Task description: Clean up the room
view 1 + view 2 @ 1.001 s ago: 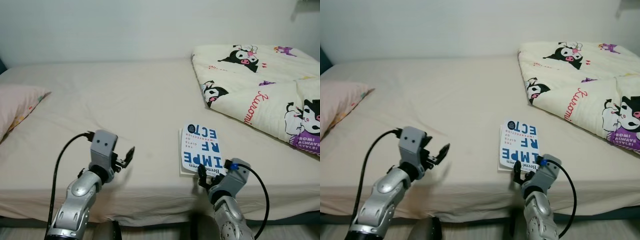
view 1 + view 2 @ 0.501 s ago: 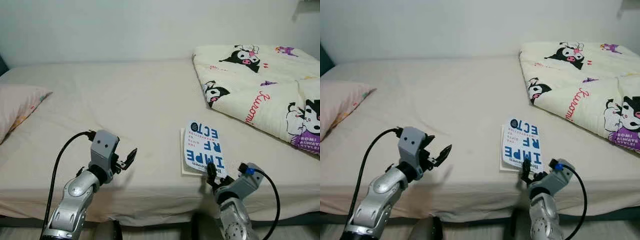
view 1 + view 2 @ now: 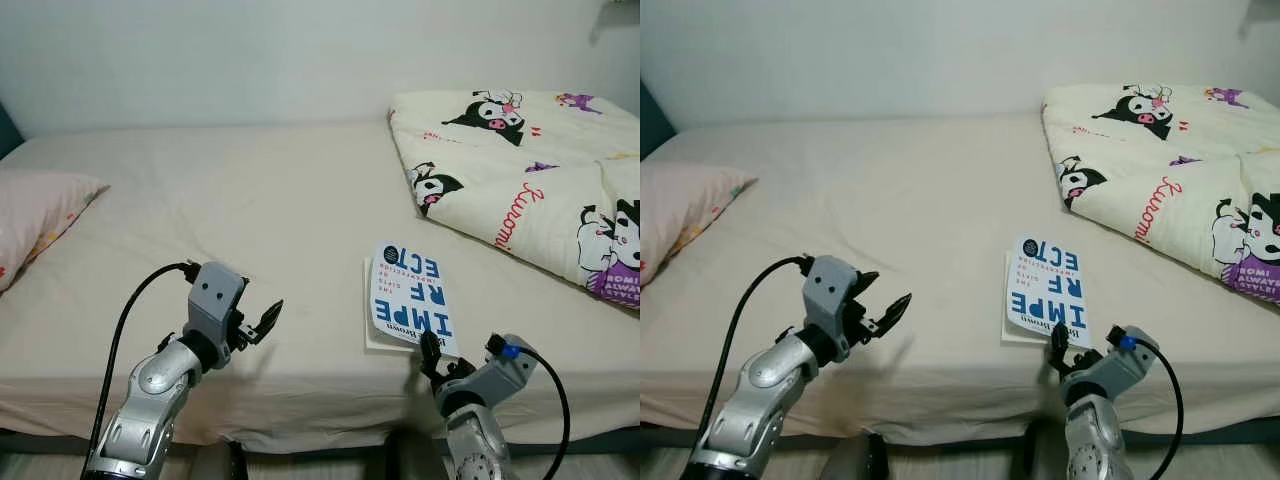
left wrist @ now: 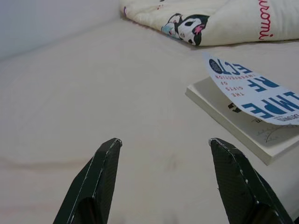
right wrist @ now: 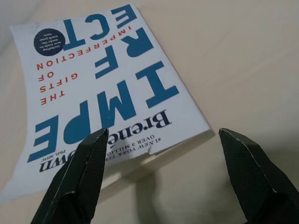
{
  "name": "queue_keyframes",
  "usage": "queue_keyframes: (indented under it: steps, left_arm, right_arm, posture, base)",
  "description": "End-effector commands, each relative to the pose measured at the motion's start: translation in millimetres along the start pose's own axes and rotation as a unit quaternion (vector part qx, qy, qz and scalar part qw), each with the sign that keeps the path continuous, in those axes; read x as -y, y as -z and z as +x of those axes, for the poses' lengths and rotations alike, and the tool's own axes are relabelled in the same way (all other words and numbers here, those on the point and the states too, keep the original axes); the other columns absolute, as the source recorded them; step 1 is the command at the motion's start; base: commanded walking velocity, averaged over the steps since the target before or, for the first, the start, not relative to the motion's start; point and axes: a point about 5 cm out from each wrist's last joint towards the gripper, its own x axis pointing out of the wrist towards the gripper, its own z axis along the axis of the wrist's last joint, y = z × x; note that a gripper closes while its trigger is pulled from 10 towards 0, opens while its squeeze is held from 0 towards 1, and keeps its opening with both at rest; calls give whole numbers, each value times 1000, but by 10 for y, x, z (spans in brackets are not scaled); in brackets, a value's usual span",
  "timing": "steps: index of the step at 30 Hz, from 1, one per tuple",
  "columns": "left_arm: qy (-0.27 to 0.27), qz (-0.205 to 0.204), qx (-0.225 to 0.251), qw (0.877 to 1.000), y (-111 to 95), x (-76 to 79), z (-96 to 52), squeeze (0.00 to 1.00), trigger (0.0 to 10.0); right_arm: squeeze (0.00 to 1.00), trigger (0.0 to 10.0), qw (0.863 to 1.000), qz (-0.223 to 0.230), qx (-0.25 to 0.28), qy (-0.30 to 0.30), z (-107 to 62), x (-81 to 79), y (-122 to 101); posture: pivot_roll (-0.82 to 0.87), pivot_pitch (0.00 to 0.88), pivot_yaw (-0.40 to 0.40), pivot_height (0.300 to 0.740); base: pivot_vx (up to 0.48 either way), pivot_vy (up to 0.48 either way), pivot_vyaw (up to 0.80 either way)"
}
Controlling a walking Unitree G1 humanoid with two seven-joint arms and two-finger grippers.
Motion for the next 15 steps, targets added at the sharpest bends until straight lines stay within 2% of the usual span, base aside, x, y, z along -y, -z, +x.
queue_keyframes:
  steps: [1, 4, 6, 11, 12, 15]
  left_arm:
    - [7, 16, -8, 1000, 22, -23, -8, 0, 10000]
    - [10, 19, -8, 1000, 20, -17, -5, 0, 10000]
    - [17, 28, -9, 999, 13, -22, 2, 0, 10000]
    - [17, 30, -10, 999, 12, -28, 2, 0, 10000]
    - [15, 35, -11, 999, 10, -43, 5, 0, 10000]
    - [13, 38, -11, 999, 10, -48, 8, 0, 10000]
  right_arm:
    - [0, 10000, 999, 41, -28, 8, -52, -76, 225]
    - [0, 10000, 998, 41, -33, 14, -30, -61, 235]
    - [0, 10000, 996, -1, -73, 49, 61, -17, 281]
    - [0, 10000, 996, -6, -76, 52, 81, -27, 276]
    - [0, 10000, 996, -13, -79, 47, 116, -81, 259]
    - [0, 10000, 995, -20, -82, 43, 128, -104, 260]
  posture:
    - [76, 75, 42, 560]
    - [80, 77, 43, 560]
    - [88, 81, 46, 560]
    - [88, 81, 46, 560]
    - [86, 80, 47, 560]
    - [85, 80, 47, 560]
  base:
    - [0, 0, 0]
    - [0, 0, 0]
    - [0, 0, 0]
    - [0, 0, 0]
    - [0, 0, 0]
    - [0, 0, 0]
